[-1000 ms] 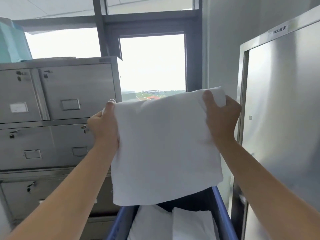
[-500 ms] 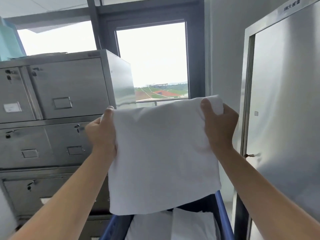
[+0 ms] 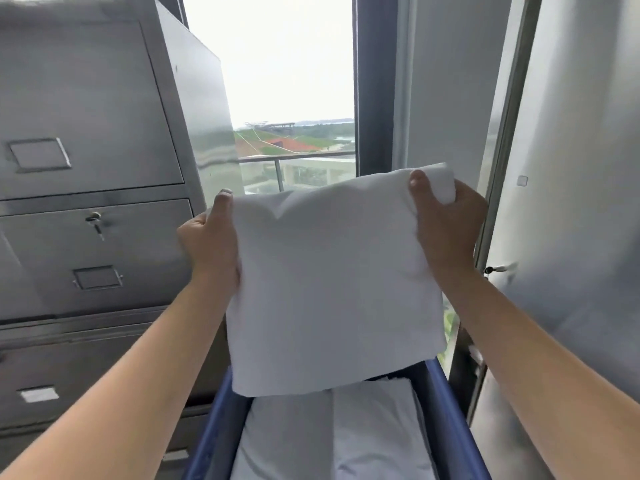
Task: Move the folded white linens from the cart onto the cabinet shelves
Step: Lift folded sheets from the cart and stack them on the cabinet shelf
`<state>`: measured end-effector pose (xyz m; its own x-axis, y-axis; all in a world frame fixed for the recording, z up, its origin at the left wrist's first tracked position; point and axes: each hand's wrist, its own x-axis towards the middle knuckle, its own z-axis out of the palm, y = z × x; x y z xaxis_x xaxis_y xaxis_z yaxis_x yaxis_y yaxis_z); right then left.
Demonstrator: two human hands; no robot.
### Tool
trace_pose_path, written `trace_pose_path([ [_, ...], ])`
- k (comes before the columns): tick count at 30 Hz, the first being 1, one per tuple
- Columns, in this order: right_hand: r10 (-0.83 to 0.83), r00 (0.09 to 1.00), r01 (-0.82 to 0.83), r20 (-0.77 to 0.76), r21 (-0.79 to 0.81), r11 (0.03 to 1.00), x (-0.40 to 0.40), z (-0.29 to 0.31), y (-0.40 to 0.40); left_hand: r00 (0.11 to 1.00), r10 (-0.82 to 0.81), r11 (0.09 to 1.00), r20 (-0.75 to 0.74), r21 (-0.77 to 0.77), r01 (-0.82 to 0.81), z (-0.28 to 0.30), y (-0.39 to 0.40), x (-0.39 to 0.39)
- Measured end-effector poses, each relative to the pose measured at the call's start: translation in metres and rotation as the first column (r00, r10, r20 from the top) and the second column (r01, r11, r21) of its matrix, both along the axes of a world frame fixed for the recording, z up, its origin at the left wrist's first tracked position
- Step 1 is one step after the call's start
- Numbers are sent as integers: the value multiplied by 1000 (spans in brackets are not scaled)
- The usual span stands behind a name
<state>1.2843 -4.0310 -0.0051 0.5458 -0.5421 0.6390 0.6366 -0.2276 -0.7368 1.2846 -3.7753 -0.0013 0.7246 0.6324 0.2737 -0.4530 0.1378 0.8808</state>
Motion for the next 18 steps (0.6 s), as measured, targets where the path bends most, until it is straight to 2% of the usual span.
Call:
trace_pose_path([
  [6,-98,987,93,-127,-46,995,17,-33,15,996,-55,998,-71,-3,55,-42,19,43],
  [18,-79,940,70,-333,-40,997,56,-149,-6,953,-64,998,-295,-15,63,-167,5,78],
])
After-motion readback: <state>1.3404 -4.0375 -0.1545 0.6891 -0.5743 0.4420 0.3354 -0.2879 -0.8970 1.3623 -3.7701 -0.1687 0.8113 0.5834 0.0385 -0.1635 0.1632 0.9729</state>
